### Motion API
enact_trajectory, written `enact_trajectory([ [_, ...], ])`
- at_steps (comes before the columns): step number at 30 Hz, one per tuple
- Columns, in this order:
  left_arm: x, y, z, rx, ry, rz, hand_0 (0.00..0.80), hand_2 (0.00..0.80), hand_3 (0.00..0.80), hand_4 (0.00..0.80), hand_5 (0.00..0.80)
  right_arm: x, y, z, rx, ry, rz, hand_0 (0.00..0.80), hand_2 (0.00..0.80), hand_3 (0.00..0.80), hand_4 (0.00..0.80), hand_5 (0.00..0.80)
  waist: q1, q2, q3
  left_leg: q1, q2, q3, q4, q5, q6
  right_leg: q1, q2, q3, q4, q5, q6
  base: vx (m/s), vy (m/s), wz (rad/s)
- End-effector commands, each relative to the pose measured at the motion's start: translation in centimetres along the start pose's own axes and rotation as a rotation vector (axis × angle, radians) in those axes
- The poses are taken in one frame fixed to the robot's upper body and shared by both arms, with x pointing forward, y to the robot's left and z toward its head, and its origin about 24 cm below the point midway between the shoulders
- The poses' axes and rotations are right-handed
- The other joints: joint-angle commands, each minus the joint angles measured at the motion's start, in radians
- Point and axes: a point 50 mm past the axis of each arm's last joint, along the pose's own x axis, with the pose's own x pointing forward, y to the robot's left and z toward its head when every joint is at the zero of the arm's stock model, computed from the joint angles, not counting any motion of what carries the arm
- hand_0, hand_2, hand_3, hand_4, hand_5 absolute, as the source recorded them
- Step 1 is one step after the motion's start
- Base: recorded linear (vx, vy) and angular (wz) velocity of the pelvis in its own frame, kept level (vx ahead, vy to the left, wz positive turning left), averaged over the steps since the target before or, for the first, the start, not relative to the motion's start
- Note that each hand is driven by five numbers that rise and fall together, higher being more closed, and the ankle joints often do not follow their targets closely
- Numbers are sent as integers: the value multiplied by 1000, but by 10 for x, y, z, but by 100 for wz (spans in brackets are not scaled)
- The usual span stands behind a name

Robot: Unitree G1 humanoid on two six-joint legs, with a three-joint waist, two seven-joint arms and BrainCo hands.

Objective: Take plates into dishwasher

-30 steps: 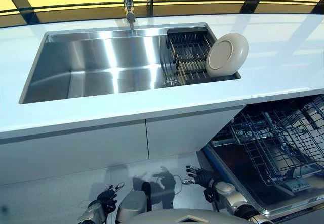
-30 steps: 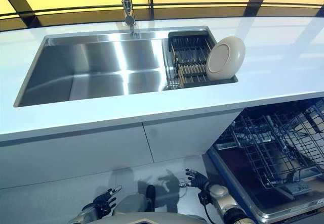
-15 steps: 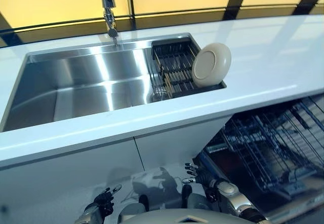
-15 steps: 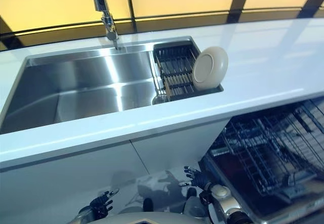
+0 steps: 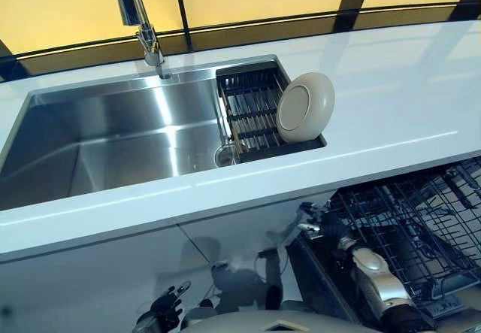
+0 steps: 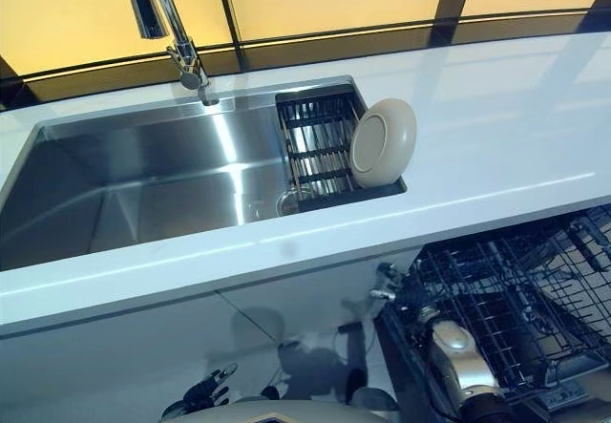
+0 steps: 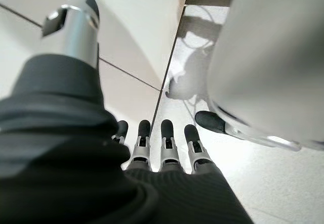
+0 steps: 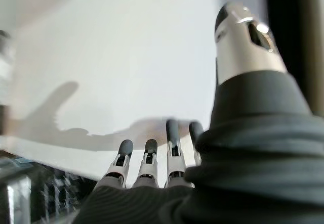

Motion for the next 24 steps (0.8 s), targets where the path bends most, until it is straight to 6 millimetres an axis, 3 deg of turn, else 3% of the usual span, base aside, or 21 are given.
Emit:
enact_trajectory([
  [1, -2, 11, 4, -28, -32, 30, 0, 0, 0, 0, 0, -2, -16, 64, 25, -331, -88, 0, 0, 0, 0, 0, -24, -33, -8, -22, -69, 14, 12, -20, 66, 27, -50, 7, 89, -100, 65, 33, 31, -9],
  [2, -1, 10, 3, -32, -30, 29, 0, 0, 0, 0, 0, -5, -25, 80, 22, -404, -138, 0, 0, 0, 0, 0, -27, -31, -9, -21, -70, 17, 10, -23, 68, 26, -50, 10, 89, -101, 66, 26, 27, -16],
  [8, 0, 8, 2, -32, -22, 21, 0, 0, 0, 0, 0, -23, -54, 133, 39, -665, -320, 0, 0, 0, 0, 0, -25, -31, -13, -18, -74, 23, 9, -33, 71, 31, -52, 15, 81, -104, 70, 17, 22, -6],
  [19, 2, 4, 1, -5, -5, 17, 0, 0, 0, 0, 0, -56, -69, 194, 116, -1035, -514, 0, 0, 0, 0, 0, -3, -38, -24, -18, -77, 20, 8, -39, 72, 44, -49, 10, 66, -107, 67, 2, 3, 0],
  [24, 2, 0, 0, 1, -3, 5, 0, 0, 0, 0, 0, -64, -76, 210, 148, -1113, -626, 0, 0, 0, 0, 0, 6, -42, -27, -16, -77, 18, 8, -42, 71, 52, -46, 12, 61, -109, 65, 0, 0, 0],
])
